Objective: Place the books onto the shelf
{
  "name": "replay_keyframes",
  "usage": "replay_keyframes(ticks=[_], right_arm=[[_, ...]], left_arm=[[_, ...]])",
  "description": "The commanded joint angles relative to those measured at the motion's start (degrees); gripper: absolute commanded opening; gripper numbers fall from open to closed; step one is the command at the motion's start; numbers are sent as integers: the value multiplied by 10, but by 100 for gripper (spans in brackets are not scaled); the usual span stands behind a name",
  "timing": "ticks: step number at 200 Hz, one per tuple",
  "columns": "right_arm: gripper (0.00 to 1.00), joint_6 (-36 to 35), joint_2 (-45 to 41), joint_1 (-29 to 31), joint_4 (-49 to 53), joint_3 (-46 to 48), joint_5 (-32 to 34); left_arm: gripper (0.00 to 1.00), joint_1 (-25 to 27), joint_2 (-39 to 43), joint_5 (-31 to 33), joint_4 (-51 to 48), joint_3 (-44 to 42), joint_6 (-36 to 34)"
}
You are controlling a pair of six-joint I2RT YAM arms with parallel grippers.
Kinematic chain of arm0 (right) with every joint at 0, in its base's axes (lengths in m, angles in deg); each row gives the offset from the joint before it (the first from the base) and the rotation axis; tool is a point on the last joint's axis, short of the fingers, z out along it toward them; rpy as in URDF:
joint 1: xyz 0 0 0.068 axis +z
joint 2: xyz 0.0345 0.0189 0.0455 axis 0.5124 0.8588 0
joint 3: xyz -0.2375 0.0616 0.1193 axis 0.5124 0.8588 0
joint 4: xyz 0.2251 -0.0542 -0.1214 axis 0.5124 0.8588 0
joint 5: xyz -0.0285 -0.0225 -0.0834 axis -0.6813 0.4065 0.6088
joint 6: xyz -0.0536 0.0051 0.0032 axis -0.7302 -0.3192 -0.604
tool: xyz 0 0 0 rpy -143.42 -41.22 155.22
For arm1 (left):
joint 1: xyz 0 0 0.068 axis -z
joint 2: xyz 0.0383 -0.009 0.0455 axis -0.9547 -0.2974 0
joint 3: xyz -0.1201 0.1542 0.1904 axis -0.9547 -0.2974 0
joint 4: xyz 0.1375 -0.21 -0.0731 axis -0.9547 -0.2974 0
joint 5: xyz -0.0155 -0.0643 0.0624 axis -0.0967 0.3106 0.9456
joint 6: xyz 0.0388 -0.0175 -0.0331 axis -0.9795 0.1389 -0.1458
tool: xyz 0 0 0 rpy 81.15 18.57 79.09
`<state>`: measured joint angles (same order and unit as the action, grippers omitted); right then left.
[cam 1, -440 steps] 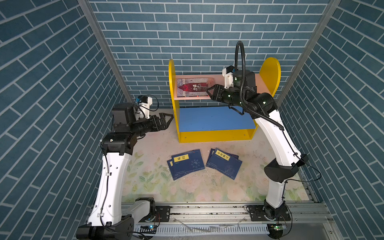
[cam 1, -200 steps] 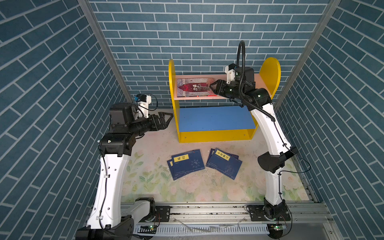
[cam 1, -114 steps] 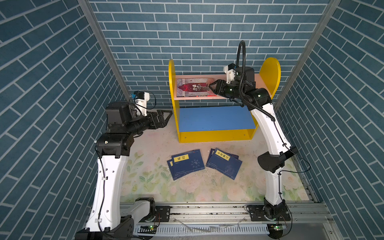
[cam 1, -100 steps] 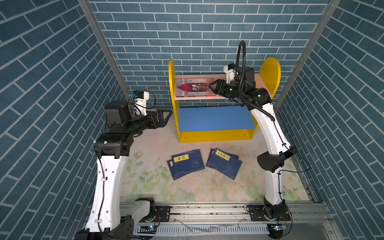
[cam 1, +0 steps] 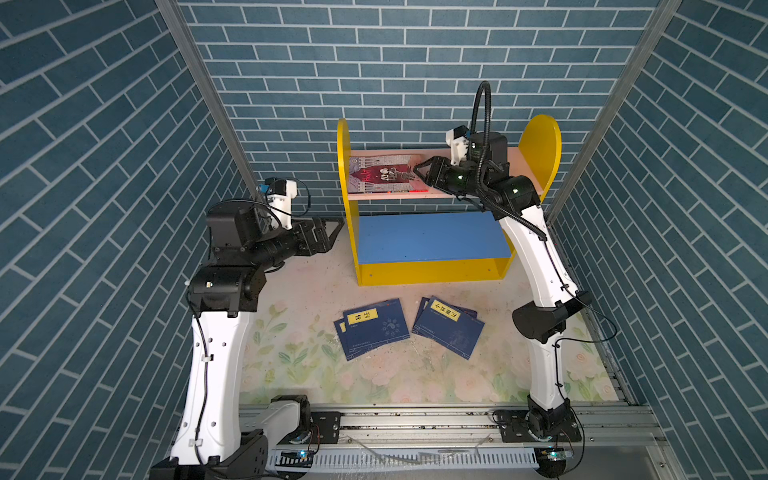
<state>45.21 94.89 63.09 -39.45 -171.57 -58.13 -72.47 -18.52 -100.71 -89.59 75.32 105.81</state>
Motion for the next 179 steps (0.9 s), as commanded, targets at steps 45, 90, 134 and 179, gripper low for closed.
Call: replay_keyframes(ticks=[45,90,134,179], right_arm=[[51,0,3,0,16,-5,36],[52,-56,-68,0,15,-3,153],[51,-68,-159,7,14,26,162],[51,-83,-373,86,-5,292,191]], left_arm=[[100,-3,-2,14,-2,21,-21],[100,-3,14,34,-21,13,-6],[100,-3,48,95,-79,-31,35],[100,-7,66,87,-120,-147,85]])
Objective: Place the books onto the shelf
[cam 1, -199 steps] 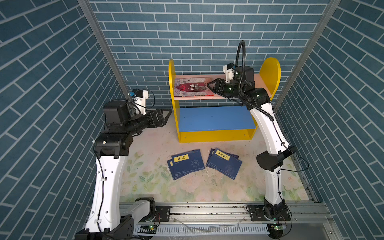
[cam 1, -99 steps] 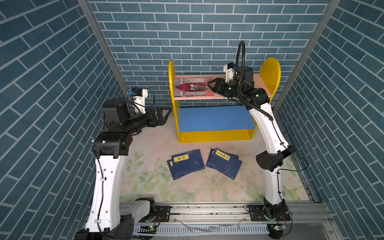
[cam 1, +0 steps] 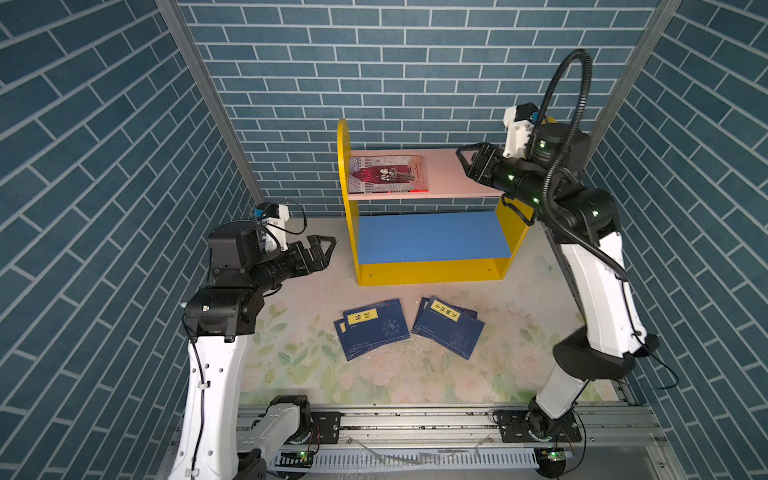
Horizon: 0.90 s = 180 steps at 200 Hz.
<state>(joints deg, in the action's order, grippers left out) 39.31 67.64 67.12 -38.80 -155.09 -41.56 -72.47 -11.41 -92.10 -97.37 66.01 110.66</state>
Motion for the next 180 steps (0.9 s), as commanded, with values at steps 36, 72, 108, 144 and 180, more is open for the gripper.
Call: replay_keyframes(ticks=[36,72,108,144,180], right_arm=[[51,53,-288,103,-38,442,15],[52,163,-420,154,-79,735,-28],[55,268,-472,192,-221,923,-36],[57,314,-438,210,-286,980,-27],[58,362,-383,233,-380,1033,-26]], left_arm=[[100,-15,11,11,1,-186,100],[100,-15,27,15,72,-285,112],[100,-15,-5,3,113,-347,124],[100,-7,-13,14,155,-373,100],[100,-1,-15,56,123,-339,-3]])
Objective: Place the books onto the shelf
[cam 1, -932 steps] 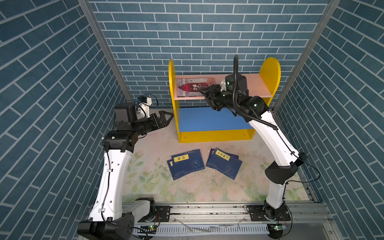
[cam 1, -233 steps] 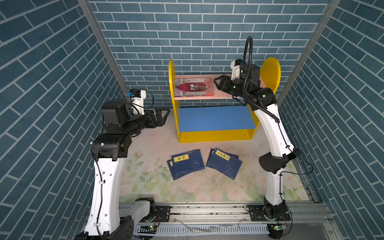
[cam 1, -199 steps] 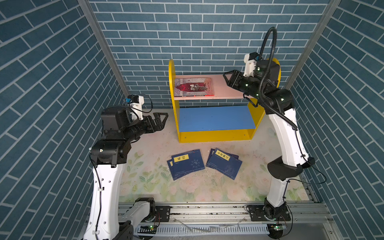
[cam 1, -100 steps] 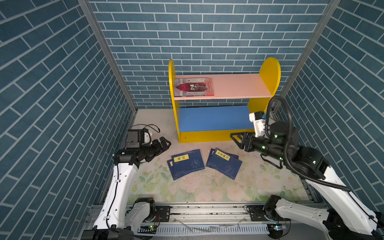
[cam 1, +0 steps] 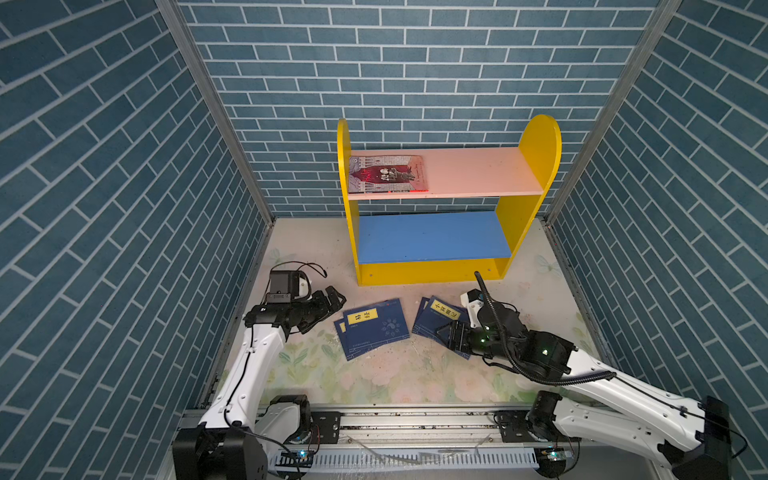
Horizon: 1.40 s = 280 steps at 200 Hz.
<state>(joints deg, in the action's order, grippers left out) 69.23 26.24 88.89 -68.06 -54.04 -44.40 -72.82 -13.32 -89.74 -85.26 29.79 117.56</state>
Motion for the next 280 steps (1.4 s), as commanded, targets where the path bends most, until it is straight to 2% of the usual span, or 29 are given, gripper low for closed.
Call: replay_keyframes(ticks=[1,29,58,93,110,166,227,280], right_arm=[[58,65,32,16,-89,24,4],[58,110,92,41,-185,62,11],[58,133,151,68,-243,70,24],[59,162,203,87,-311,83,52],[58,178,219,90,-347,94,66],[58,177,266,92,-363,77,54],[57,204,309,91,-438,92,67],[56,226,372,88,-524,104,74]], left_arm=[[100,3,5,34,2,23,-74],[100,3,1,68,16,7,-59],[100,6,-10,99,15,-2,-53],[100,6,-9,50,49,-9,-68],[100,7,-10,50,51,-1,-79],[100,27,-12,7,27,-8,-101],[100,29,-9,-11,44,-52,-58],[100,46,2,-36,73,-78,-48]])
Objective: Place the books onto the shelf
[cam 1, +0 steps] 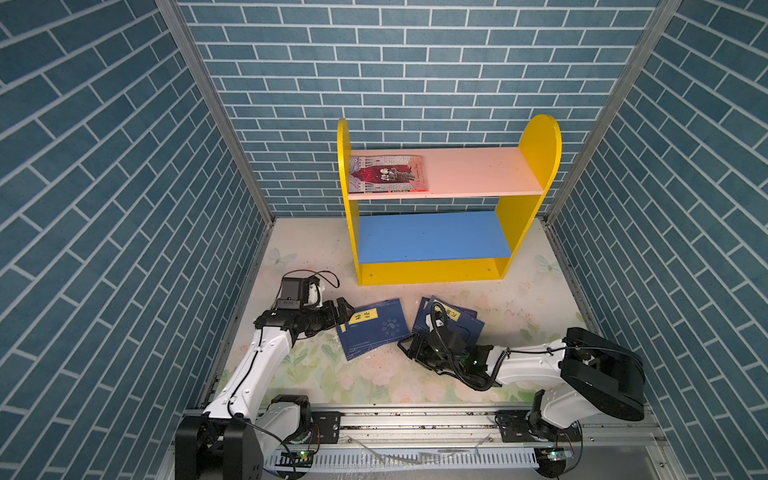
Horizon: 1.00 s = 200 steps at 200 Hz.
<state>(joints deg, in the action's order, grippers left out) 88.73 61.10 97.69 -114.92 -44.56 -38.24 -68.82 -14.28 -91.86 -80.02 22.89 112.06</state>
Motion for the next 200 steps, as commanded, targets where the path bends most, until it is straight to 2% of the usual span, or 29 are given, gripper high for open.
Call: replay_keyframes(ticks=[1,31,49,100,149,200], right_arm=[[56,31,24,0,-57,9,13],[56,29,49,1,-62,-1,8],[55,29,61,0,-75,-2,6],[55,24,66,-3,-66,-4,-2],[55,22,76,-13,-92,1,-5],[54,29,112,-25,-152,3,-15]], left_arm=[[100,6,12,-15,21,-9,7],[100,6,13,-19,30,-23,11],[100,6,19,-50,72,-47,17],[100,7,1,-16,36,-29,12],[100,9,-7,-37,54,-44,30],[100,16,-32,-32,75,-51,25]])
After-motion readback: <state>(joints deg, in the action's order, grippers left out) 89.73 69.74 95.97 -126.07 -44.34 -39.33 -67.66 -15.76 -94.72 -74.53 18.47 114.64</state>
